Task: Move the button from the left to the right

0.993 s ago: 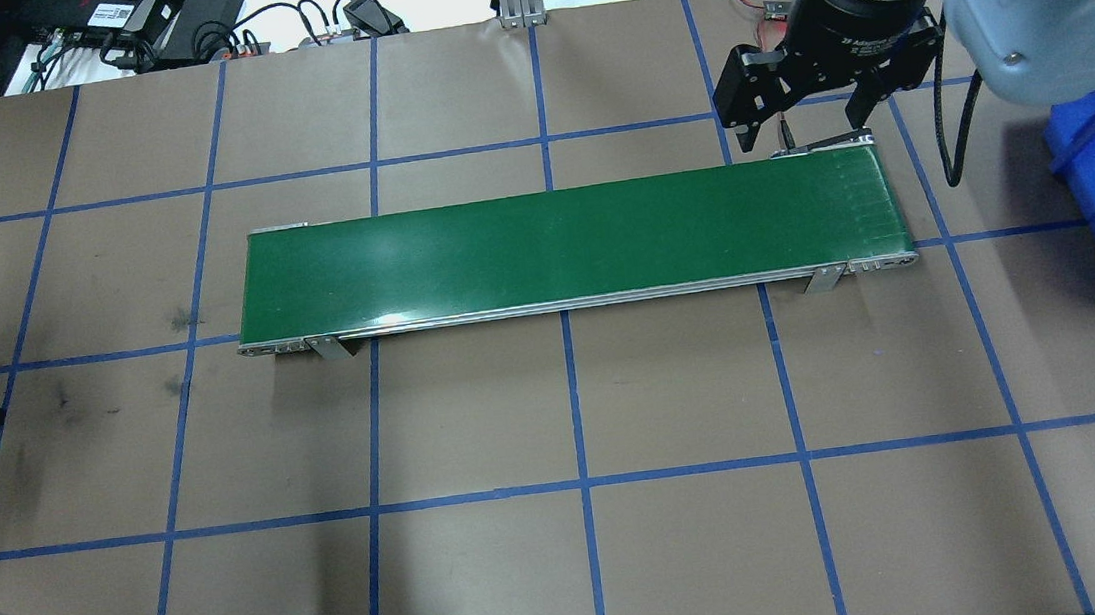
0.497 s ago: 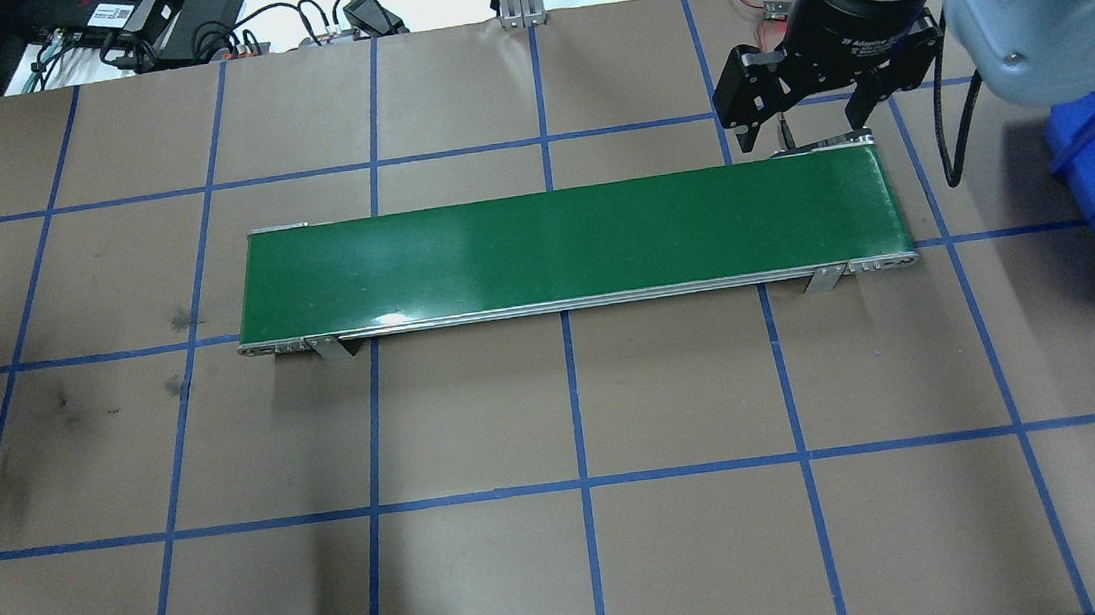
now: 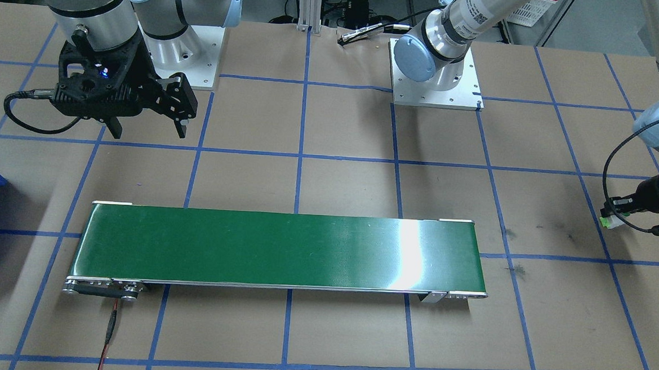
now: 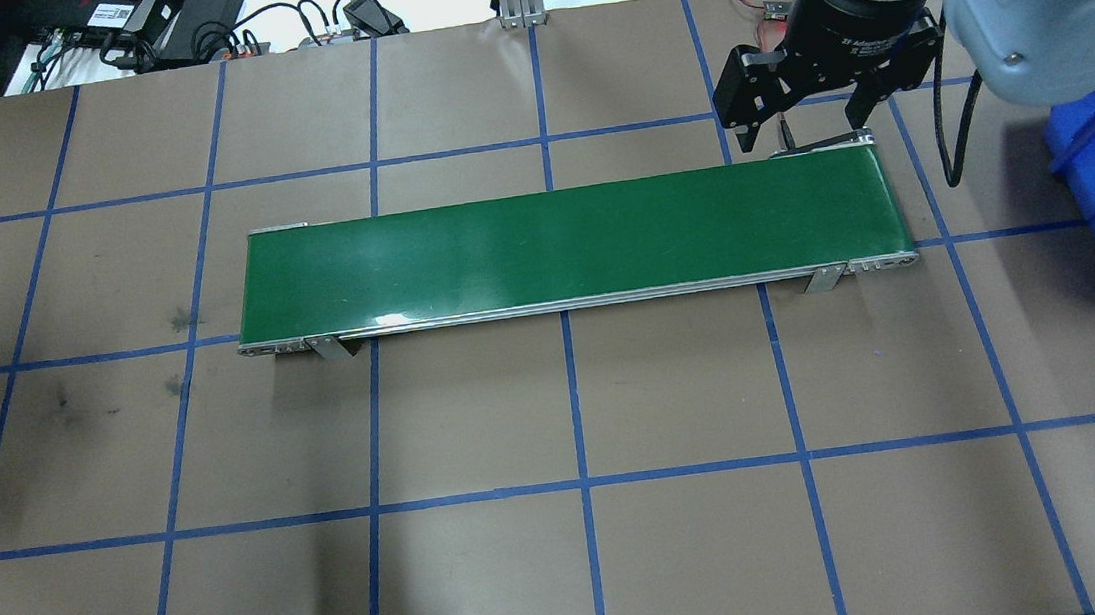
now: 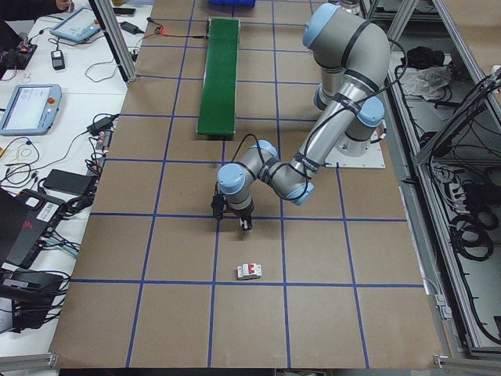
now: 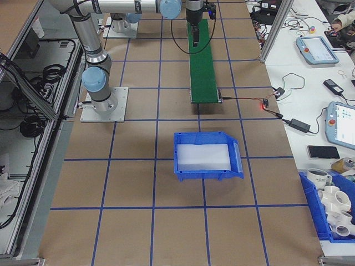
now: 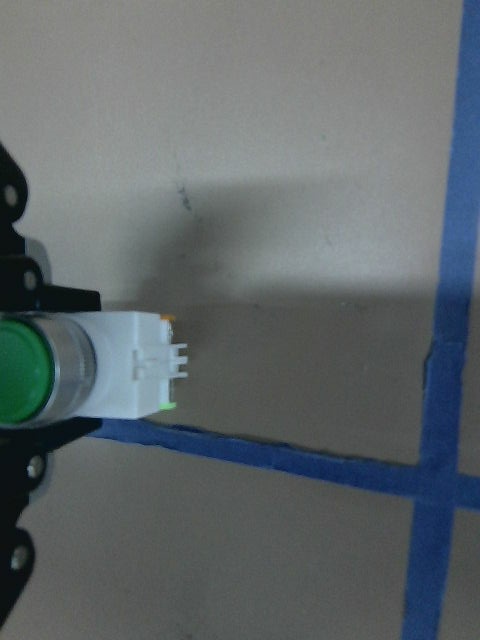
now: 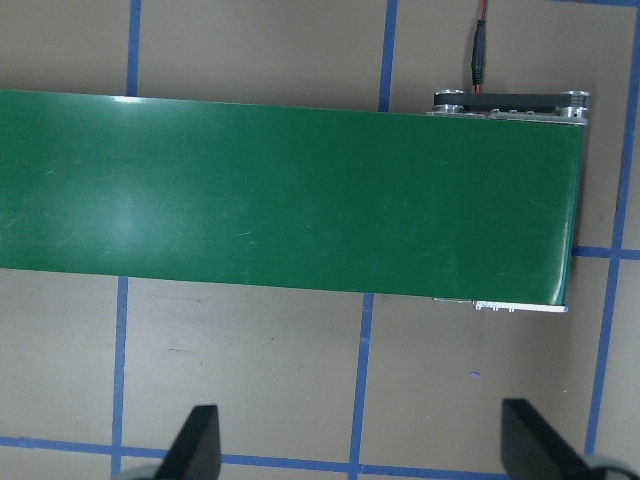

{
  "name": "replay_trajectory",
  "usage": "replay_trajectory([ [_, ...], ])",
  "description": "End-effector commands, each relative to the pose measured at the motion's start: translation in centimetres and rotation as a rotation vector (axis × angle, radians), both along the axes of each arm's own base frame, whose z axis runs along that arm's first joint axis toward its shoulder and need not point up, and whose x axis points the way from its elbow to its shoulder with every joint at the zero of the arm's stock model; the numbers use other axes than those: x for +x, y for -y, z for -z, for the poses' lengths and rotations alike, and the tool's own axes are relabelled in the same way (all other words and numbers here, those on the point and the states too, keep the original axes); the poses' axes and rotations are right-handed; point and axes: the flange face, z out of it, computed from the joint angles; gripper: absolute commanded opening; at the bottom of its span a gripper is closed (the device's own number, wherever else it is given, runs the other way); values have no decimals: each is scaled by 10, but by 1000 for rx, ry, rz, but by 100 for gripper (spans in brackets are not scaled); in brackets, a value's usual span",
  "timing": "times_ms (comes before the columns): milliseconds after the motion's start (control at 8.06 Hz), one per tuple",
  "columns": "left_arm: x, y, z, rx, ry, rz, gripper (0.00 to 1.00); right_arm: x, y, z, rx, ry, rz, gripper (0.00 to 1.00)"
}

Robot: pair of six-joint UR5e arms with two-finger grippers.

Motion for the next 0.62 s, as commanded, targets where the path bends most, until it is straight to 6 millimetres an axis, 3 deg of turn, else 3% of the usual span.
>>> replay_trajectory([
  [0, 0, 0, -16, -9, 15, -1, 13, 0, 0, 0, 0, 0, 0, 100],
  [124, -4, -2, -37, -22, 13, 0, 13, 0, 0, 0, 0, 0, 0, 100],
  [248, -26, -1, -65, -24, -6, 11, 13, 0, 0, 0, 0, 0, 0, 100],
  [497, -91, 26, -115, -152, -50, 39, 13, 0, 1, -1, -8, -1, 0, 100],
])
